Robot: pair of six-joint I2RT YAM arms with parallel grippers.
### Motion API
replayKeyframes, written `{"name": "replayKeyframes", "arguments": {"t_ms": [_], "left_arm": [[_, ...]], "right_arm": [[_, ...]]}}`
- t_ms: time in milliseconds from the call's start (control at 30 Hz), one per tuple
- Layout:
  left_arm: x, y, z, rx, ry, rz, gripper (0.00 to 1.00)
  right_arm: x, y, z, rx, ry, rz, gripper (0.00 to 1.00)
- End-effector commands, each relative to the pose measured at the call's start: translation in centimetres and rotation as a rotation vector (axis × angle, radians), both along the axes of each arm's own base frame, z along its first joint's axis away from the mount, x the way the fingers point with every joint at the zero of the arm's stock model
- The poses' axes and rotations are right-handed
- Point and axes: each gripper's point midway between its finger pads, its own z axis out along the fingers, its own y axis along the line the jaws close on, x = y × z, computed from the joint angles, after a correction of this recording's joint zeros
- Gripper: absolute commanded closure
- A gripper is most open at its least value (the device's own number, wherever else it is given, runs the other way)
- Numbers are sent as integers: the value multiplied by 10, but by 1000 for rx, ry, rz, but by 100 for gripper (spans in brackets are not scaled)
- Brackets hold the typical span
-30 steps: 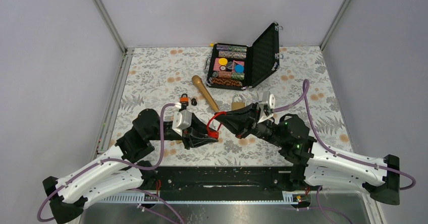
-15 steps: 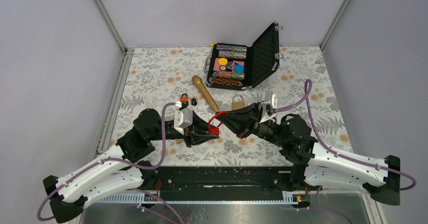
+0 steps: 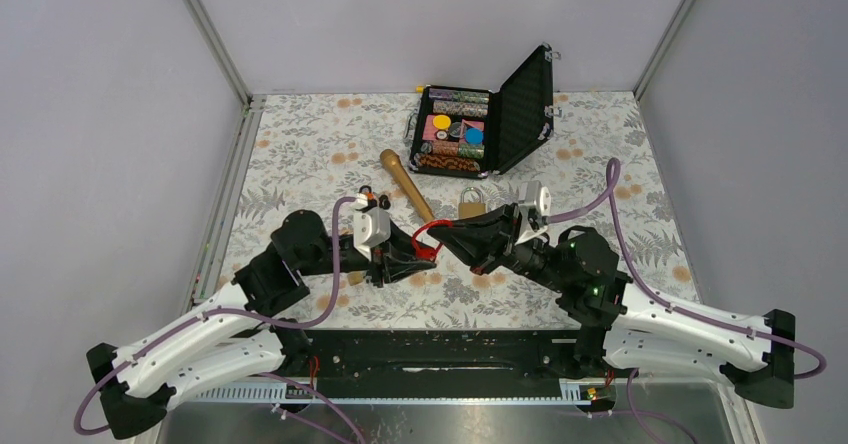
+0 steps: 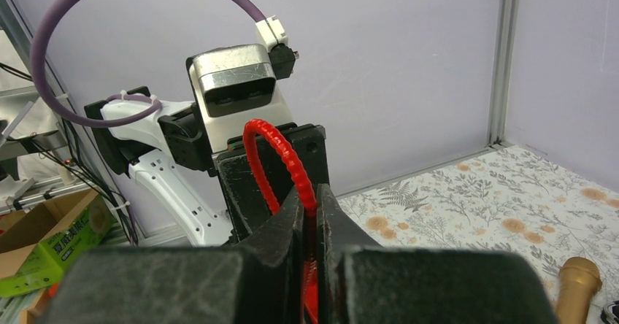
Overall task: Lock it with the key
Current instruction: Lock the lock.
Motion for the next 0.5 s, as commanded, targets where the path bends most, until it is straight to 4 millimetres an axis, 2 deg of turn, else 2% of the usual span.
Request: {"name": "replayKeyframes", "arguments": {"t_ms": [0, 467], "left_arm": [[-3, 0, 14, -15, -35, -25, 100], [-3, 8, 33, -88, -66, 13, 100]], "right_arm": [[-4, -10, 49, 129, -59, -11, 100], [-1, -3, 27, 38, -41, -10, 100]]}}
